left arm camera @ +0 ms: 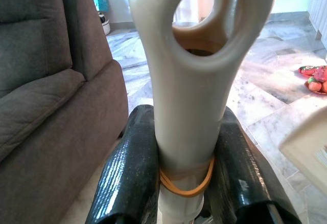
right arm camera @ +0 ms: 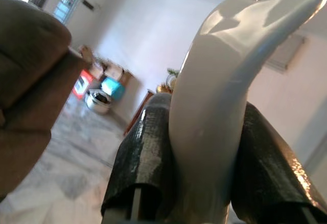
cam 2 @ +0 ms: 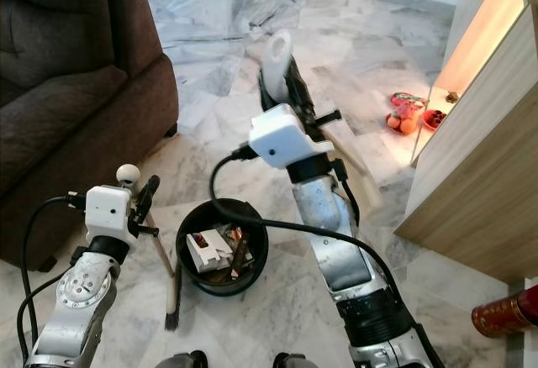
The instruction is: Sweep floor
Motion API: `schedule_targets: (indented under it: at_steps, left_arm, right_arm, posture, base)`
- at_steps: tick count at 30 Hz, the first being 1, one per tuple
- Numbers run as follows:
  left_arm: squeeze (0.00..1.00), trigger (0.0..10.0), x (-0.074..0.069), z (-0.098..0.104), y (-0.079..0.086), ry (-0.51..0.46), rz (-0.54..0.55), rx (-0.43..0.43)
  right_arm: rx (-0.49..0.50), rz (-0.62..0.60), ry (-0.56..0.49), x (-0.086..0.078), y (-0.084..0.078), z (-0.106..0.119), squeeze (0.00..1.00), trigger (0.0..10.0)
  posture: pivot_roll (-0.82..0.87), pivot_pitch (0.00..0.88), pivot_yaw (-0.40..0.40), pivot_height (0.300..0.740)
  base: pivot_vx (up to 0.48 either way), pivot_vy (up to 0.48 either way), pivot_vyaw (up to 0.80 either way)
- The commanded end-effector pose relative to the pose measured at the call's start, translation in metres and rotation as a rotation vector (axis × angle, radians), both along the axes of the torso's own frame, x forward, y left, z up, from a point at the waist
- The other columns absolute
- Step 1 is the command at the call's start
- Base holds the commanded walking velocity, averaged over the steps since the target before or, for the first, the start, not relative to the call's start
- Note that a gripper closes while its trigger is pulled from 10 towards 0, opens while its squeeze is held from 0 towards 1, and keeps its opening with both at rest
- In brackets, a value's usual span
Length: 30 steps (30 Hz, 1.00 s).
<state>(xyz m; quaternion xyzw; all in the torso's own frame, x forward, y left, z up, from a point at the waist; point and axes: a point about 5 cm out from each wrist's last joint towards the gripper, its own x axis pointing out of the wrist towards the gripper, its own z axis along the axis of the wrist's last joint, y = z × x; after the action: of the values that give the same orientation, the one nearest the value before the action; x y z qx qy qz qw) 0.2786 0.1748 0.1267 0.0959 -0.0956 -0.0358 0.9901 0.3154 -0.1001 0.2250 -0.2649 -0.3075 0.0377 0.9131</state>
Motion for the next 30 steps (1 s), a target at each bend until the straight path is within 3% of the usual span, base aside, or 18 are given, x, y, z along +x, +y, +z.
schedule_targets:
  at_steps: [1, 9, 15, 30]
  left_arm:
    - [0.0, 10.0, -0.001, 0.005, 0.0, -0.038, -0.004, 0.02]
    - [0.0, 10.0, -0.002, 0.004, 0.0, -0.032, -0.009, 0.018]
    - [0.0, 10.0, -0.004, 0.001, 0.003, -0.018, 0.003, -0.027]
    - [0.0, 10.0, -0.003, -0.004, 0.008, 0.016, 0.062, -0.107]
  right_arm:
    - [0.067, -0.041, 0.034, 0.002, -0.013, -0.012, 0.0, 10.0]
    - [0.177, -0.122, 0.167, 0.006, -0.034, -0.05, 0.0, 10.0]
    - [0.368, -0.133, 0.309, 0.006, -0.045, -0.083, 0.0, 10.0]
    - [0.498, -0.026, 0.396, 0.007, -0.039, -0.102, 0.0, 10.0]
  posture:
    - [0.15, 0.18, -0.017, 0.74]
    - [0.14, 0.171, -0.015, 0.74]
    - [0.14, 0.158, -0.013, 0.74]
    - [0.14, 0.174, -0.017, 0.74]
  base:
    - [0.0, 0.0, 0.0]
    - [0.0, 0.0, 0.0]
    - [0.0, 0.0, 0.0]
    - [0.0, 0.0, 0.0]
